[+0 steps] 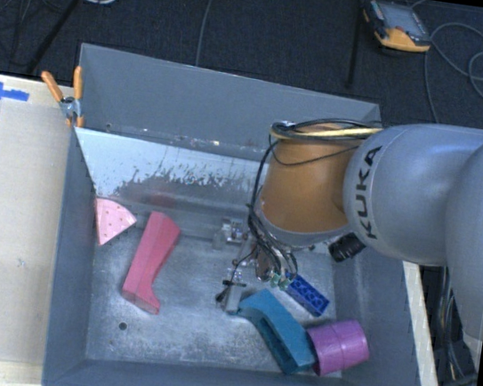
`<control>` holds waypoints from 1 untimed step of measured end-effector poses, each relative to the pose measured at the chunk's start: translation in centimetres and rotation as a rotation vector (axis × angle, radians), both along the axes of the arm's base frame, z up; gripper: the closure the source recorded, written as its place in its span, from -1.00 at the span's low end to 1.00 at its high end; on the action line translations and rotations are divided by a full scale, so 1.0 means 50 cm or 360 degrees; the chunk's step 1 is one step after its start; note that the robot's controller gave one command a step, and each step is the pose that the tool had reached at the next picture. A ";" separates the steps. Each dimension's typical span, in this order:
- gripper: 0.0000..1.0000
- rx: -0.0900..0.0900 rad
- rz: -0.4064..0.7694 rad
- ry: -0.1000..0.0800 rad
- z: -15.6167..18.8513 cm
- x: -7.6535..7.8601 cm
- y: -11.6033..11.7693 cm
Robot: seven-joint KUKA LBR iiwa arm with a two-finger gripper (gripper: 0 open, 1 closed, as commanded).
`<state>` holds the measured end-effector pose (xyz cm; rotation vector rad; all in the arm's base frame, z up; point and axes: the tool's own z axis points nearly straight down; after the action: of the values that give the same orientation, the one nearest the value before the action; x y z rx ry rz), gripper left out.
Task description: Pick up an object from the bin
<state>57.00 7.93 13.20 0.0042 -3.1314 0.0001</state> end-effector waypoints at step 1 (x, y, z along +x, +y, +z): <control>-1.00 0.0001 -0.0002 -0.0012 0.009 0.004 0.000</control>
Offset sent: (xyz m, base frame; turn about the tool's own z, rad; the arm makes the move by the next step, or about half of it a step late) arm -0.0439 -0.0994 -0.0610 0.0412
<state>57.19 7.91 13.64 0.0019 -3.1389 -0.0009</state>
